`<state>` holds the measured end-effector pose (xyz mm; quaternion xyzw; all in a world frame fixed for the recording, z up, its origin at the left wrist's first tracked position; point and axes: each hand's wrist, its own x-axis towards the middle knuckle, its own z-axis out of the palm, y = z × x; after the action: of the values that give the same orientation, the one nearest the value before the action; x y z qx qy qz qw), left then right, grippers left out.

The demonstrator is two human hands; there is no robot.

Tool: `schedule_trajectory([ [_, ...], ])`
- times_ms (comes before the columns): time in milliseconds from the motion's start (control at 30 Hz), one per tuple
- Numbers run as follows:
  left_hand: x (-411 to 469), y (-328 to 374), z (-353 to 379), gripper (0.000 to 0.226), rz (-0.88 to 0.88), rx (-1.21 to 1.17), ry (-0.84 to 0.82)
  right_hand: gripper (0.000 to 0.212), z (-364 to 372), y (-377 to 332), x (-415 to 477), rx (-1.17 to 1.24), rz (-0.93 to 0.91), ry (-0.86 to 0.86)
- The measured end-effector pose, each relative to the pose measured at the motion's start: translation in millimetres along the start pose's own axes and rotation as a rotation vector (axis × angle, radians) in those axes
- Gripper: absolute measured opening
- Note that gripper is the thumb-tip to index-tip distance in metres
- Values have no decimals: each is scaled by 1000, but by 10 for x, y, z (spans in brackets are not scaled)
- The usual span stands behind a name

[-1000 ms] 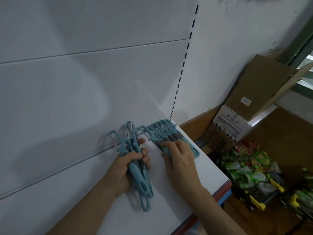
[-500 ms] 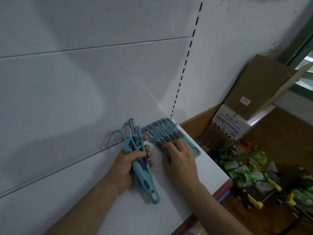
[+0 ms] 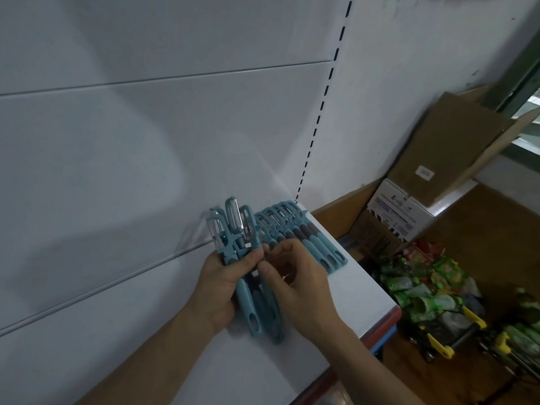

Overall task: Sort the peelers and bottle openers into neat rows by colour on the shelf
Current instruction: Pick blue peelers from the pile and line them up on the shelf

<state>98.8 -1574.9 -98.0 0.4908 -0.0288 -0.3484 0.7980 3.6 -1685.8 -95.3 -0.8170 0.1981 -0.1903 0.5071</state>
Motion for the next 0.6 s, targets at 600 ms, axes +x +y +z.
schedule_trajectory([
  [600,-80,150,-341,32,-34,-132,-19,27,113,143,79,-535,-159,76],
])
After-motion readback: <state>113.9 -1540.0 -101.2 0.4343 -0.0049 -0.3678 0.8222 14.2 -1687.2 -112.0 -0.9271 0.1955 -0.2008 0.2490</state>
